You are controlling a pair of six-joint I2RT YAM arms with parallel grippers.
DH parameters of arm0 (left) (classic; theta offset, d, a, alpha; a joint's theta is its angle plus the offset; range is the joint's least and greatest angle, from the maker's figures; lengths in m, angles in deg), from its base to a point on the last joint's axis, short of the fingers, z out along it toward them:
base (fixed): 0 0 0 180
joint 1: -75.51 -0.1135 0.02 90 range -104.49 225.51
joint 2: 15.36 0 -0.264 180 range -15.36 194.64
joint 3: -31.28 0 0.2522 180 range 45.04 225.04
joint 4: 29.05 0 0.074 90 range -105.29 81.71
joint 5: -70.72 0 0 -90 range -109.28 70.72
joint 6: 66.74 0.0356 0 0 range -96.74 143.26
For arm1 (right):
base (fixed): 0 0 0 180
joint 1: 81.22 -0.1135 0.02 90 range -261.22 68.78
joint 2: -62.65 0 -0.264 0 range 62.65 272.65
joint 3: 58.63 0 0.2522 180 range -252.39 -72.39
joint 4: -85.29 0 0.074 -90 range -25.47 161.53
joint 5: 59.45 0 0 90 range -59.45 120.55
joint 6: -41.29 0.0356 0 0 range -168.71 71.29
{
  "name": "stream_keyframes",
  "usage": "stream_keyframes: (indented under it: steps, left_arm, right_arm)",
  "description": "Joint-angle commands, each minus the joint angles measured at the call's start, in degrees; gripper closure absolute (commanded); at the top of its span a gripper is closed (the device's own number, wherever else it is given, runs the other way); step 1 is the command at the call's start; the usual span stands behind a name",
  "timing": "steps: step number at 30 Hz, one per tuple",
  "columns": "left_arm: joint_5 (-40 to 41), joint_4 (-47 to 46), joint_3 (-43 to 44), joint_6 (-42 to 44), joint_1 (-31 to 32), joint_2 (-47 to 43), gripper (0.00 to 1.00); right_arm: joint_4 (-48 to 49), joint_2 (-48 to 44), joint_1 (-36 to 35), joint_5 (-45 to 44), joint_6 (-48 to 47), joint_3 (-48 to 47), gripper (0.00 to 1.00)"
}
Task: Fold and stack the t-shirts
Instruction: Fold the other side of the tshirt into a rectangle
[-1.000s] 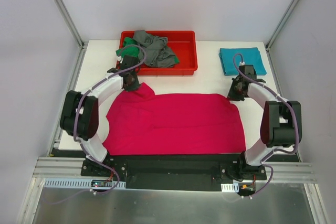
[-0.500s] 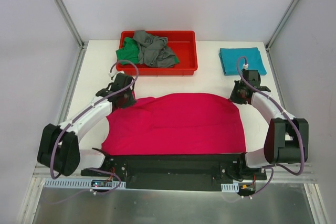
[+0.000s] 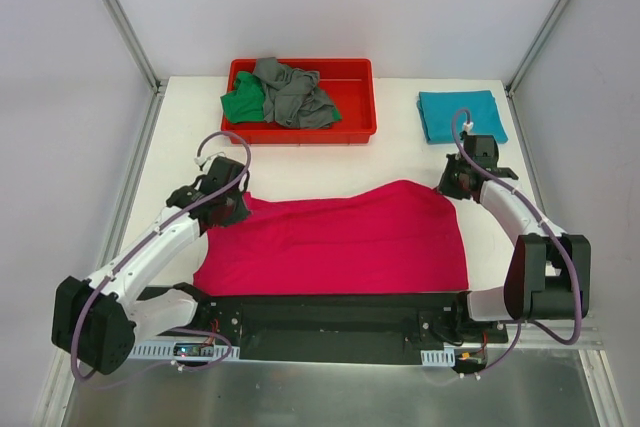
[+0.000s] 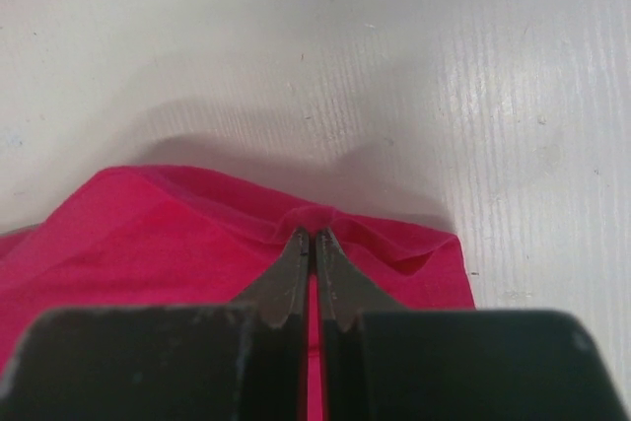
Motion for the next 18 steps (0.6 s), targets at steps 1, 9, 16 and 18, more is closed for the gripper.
stream_keyframes:
  steps: [1, 9, 16, 18]
  left_arm:
    - [1.09, 6.59, -1.31, -2.51, 1.35, -4.24, 1.00]
    - [0.21, 10.37, -0.35, -2.42, 1.96, -7.85, 1.00]
    - [0.91, 15.20, 2.20, -2.86, 3.37, -9.26, 1.00]
    - [0.74, 16.52, 2.38, -3.04, 3.81, -9.70, 0.99]
  right_arm:
    - [1.28, -2.05, -0.20, 1.33, -0.75, 0.49, 0.99]
    - [2.60, -3.37, -0.20, 2.47, -0.75, 2.08, 0.99]
    - [3.04, -5.30, -0.11, 1.15, -0.75, 2.61, 0.99]
    - [3.12, -5.83, -0.20, 1.15, -0.75, 2.78, 0.99]
